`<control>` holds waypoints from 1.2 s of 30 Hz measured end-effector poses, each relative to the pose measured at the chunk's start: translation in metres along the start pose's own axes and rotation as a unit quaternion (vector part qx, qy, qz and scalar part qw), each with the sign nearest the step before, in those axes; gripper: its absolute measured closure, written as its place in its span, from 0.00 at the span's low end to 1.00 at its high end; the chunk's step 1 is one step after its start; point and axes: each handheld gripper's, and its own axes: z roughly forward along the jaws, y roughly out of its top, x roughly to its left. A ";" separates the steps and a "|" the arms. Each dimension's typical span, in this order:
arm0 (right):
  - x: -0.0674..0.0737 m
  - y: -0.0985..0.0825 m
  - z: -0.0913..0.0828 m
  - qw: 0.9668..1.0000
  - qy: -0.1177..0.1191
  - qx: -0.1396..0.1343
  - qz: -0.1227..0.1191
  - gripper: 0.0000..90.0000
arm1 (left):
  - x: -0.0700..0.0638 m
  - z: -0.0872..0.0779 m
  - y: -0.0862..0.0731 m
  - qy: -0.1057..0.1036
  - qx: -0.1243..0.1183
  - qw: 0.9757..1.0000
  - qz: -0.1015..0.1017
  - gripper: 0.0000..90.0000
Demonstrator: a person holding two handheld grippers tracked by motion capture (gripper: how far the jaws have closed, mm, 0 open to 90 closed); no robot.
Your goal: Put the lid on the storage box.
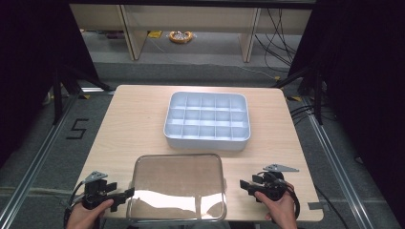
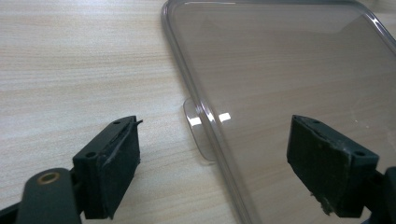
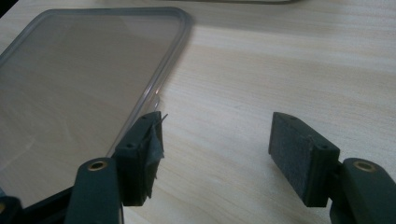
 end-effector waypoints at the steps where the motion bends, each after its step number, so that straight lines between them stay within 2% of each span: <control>1: 0.000 0.000 0.000 1.000 0.000 0.000 0.001 0.40 | 0.001 -0.001 0.000 0.001 0.006 1.000 0.006 0.19; 2: 0.000 0.000 0.000 1.000 0.000 0.000 0.001 0.40 | 0.001 -0.001 0.000 0.001 0.006 1.000 0.006 0.19; 3: -0.003 0.000 0.000 1.000 -0.001 0.000 -0.016 0.40 | 0.000 0.000 0.000 0.002 0.007 1.000 0.006 0.19; 6: -0.003 0.000 0.001 1.000 0.001 -0.002 -0.015 0.40 | 0.000 0.000 0.000 0.003 0.004 1.000 0.006 0.20; 7: -0.003 0.000 0.001 1.000 0.001 -0.002 -0.015 0.40 | 0.002 -0.001 0.000 -0.001 0.012 1.000 0.017 0.20; 8: -0.003 0.000 0.001 1.000 -0.008 -0.001 -0.014 0.39 | 0.001 -0.001 0.000 -0.001 0.009 1.000 0.012 0.20; 13: -0.002 0.000 0.002 1.000 0.000 -0.003 -0.011 0.39 | 0.001 0.000 -0.001 -0.003 0.012 1.000 0.010 0.20; 15: -0.002 0.000 0.000 1.000 0.009 -0.003 -0.008 0.39 | 0.001 0.000 0.000 -0.005 0.023 1.000 0.017 0.22; 18: -0.002 0.000 0.002 1.000 0.022 -0.009 -0.002 0.39 | 0.001 0.000 -0.001 -0.008 0.025 1.000 0.017 0.25; 19: -0.001 0.000 0.002 0.999 0.032 -0.006 0.000 0.39 | 0.000 0.001 -0.002 -0.013 0.022 1.000 0.018 0.25; 20: 0.002 0.000 0.002 1.000 0.018 -0.001 -0.005 0.39 | -0.001 0.002 -0.002 -0.012 0.023 1.000 0.016 0.29; 21: 0.005 -0.001 0.003 1.000 0.028 -0.001 0.013 0.39 | -0.001 0.002 -0.002 -0.015 0.022 0.999 0.017 0.30; 22: 0.006 0.000 0.003 1.000 0.024 0.002 0.010 0.39 | -0.001 0.001 -0.002 -0.017 0.029 0.999 0.021 0.32; 23: 0.005 0.000 0.003 1.000 0.025 0.001 -0.006 0.39 | -0.001 0.001 -0.002 -0.022 0.027 0.999 0.022 0.33; 24: 0.005 0.000 0.004 1.000 0.023 0.000 -0.009 0.39 | -0.001 0.002 -0.002 -0.022 0.026 0.999 0.019 0.34; 25: 0.006 0.000 0.005 1.000 0.025 -0.001 -0.010 0.39 | -0.001 0.002 -0.003 -0.020 0.031 0.999 0.022 0.35; 26: 0.007 0.000 0.005 0.999 0.033 -0.001 -0.007 0.39 | -0.003 0.004 -0.003 -0.020 0.024 0.999 0.009 0.36; 27: 0.007 0.000 0.005 0.999 0.033 -0.001 -0.007 0.39 | -0.003 0.004 -0.003 -0.020 0.024 0.999 0.009 0.37; 29: 0.009 0.000 0.007 1.000 0.030 0.004 -0.007 0.39 | 0.000 0.003 -0.003 -0.019 0.035 0.999 0.022 0.39; 30: 0.013 0.000 0.010 0.999 0.043 0.007 -0.008 0.39 | -0.002 0.005 -0.004 -0.024 0.023 0.999 0.006 0.40; 31: 0.014 0.000 0.011 0.999 0.045 0.010 -0.008 0.39 | 0.001 0.004 -0.003 -0.021 0.037 0.999 0.020 0.40; 33: 0.016 0.000 0.013 0.999 0.046 0.007 -0.007 0.39 | 0.001 0.004 -0.004 -0.020 0.035 0.999 0.019 0.44; 34: 0.021 0.000 0.016 0.999 0.051 0.014 -0.005 0.39 | 0.001 0.005 -0.004 -0.021 0.036 0.999 0.015 0.46; 35: 0.025 0.000 0.017 0.998 0.056 0.017 0.013 0.39 | 0.001 0.005 -0.004 -0.026 0.040 0.999 0.014 0.46; 36: 0.024 0.002 0.019 0.998 0.052 0.016 -0.008 0.39 | 0.000 0.007 -0.005 -0.024 0.043 0.999 0.022 0.48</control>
